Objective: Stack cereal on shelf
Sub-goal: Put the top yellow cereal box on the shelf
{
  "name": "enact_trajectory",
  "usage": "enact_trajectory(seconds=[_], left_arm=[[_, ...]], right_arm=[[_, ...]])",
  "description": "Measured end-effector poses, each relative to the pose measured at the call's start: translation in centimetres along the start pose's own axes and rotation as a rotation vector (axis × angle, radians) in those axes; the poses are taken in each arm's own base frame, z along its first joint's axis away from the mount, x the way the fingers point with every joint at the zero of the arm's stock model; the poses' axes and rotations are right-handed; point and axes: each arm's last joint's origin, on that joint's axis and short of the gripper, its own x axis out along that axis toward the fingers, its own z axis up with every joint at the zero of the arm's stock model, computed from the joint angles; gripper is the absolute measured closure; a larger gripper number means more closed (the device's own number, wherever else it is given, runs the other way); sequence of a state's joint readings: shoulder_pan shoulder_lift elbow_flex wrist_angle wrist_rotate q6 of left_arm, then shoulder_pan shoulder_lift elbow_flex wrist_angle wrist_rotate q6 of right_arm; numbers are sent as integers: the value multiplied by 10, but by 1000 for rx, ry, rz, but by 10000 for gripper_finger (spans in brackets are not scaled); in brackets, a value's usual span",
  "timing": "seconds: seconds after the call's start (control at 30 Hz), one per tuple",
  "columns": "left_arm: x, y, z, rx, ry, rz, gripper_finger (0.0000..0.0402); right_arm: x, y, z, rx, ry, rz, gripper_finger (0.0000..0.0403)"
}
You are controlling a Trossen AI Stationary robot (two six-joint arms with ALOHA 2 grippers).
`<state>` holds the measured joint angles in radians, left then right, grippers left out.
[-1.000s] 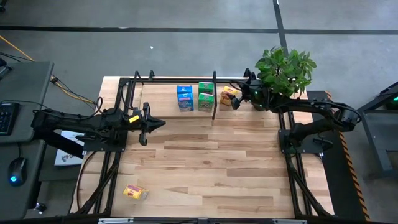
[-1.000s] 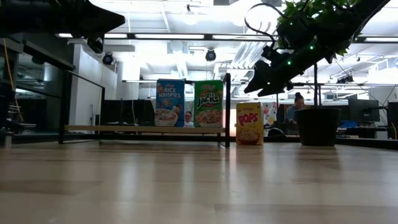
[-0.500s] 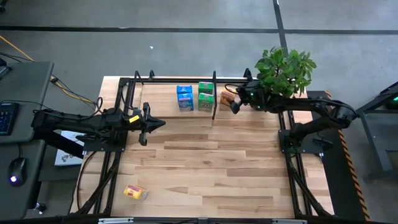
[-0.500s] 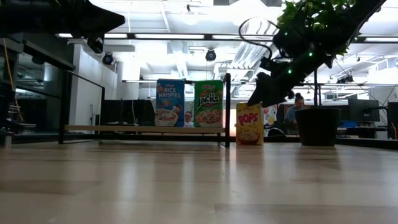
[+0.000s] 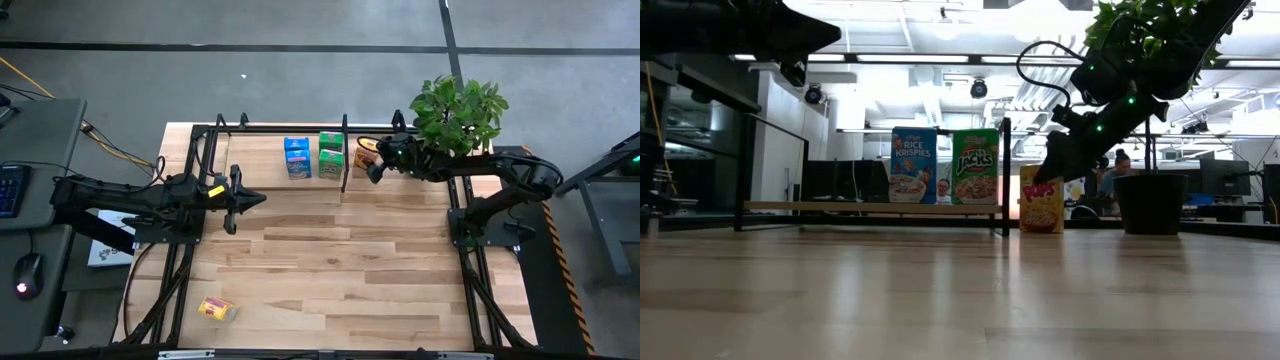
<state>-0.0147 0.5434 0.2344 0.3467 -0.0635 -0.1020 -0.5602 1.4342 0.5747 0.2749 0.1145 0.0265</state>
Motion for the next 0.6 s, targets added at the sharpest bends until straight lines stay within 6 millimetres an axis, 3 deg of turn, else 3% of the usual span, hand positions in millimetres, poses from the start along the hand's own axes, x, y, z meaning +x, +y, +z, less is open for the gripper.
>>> enact_trajectory(seconds=[0.4, 0.6], left_arm=[[0, 0, -1, -1, 6, 1, 398], [0, 0, -1, -44, 6, 1, 398]], right_arm=[[0, -1, 1, 4, -15, -24, 204], [-1, 1, 2, 22, -14, 45, 245]])
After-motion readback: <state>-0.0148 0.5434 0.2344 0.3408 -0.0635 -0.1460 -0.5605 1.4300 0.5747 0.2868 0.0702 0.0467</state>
